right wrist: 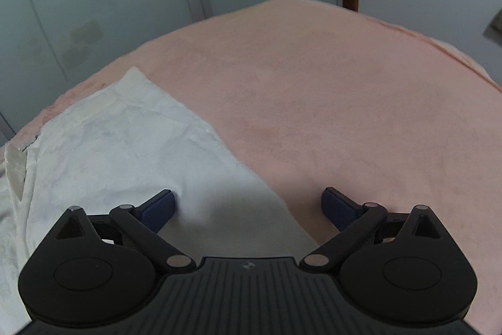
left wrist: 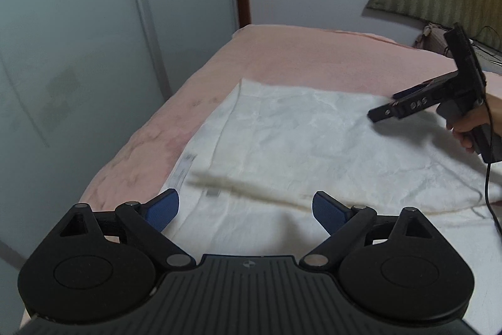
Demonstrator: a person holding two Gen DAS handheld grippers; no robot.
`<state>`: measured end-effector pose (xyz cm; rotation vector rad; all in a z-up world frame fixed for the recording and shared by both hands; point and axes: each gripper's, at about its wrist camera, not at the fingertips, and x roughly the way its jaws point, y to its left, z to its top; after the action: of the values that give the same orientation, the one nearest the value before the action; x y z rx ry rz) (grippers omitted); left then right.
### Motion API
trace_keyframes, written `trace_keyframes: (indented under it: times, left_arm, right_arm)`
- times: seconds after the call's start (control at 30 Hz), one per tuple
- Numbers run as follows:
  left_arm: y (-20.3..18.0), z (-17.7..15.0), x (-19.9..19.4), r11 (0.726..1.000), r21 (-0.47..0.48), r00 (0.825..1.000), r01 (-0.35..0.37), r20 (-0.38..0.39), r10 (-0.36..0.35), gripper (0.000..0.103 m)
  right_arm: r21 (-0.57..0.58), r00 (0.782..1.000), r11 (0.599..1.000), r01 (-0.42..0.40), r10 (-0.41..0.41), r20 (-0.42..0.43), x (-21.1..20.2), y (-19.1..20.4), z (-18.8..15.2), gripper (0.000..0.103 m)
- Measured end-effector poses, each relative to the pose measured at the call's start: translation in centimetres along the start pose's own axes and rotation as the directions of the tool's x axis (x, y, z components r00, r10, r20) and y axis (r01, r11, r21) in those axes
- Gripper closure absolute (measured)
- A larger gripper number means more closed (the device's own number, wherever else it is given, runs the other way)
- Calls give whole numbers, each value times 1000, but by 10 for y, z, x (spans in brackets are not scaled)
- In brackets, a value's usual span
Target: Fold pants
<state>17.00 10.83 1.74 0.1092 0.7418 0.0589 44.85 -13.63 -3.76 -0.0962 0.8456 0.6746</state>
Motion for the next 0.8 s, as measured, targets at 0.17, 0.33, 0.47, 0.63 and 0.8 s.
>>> trace_keyframes:
  times: [0.17,0.33,0.47,0.63,0.8]
  left_arm:
    - [-9,49,34,999,-18,1000,29,-6,-29,8]
    - [-3,100,88,978,-185,988,97,-98,-116,10]
    - [10,122,123,925,-351,969,145,-138,-205,10]
    - [28,125,161,813,-557,925,170,-194,-327,10]
    - [43,121,199,664,-734,873,143,-222,-434,11]
  right_arm:
    - [-59,998,998,-30,33,52,-15,11,-2,77]
    - [-365,982,916,164,-116,150,-36,69,-24,87]
    - [-602,950,739,303,-187,248,-51,119,-56,92]
    - [-697,943,641,321,-151,296,-64,149,-83,97]
    - [-686,940,648,329,-159,301,-57,157,-80,97]
